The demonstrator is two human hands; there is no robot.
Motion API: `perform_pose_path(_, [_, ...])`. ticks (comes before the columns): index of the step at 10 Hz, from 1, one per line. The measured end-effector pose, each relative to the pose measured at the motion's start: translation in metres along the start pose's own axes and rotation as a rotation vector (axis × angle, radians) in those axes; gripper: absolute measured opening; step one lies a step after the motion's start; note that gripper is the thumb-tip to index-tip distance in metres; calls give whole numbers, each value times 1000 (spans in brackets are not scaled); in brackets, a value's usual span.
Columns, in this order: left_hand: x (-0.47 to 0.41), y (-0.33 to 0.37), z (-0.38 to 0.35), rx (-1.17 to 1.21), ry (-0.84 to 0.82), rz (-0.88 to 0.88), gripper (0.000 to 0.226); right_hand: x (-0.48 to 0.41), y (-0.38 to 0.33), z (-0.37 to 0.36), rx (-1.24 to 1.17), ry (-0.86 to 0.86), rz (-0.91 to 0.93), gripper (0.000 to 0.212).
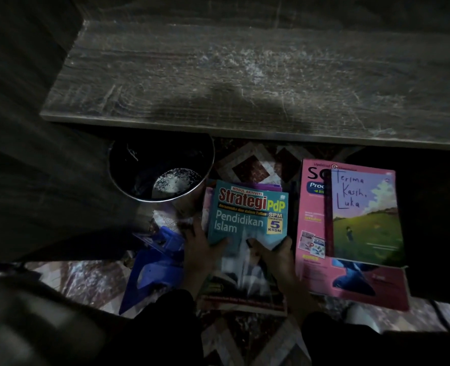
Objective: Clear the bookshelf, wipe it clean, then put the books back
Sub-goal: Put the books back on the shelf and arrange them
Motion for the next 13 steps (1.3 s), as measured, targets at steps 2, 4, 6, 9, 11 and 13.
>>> perform_pose_path(2, [17,3,-2,-159,-110,-136,114,11,-15,4,73,0,99,115])
perform_pose_path(4, [16,8,-5,-272,-171,-143,99,36,-44,-13,319,-214,356,112])
perform_pose_path(6, [1,-27,-17,-11,-263,-1,108,33,-16,-18,452,-157,529,106])
perform_pose_path(9, [15,0,-4,216,-374,133,102,78,1,16,481,-311,134,88])
perform_pose_path(11, [19,11,4,270,-397,162,82,80,-3,25,476,-305,195,111])
perform_pose_path(13, [10,20,18,126,-427,152,91,84,-34,27,579,-433,177,82])
Point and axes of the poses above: each hand's wrist, its own x-axis away from the middle knuckle, its own z-axis out of the back of the hand, y = z × x, the point moved 10 cm from there along -x, towards the middle knuckle, and after that the axes turned 13 degrees about y, right-handed, at the moved point
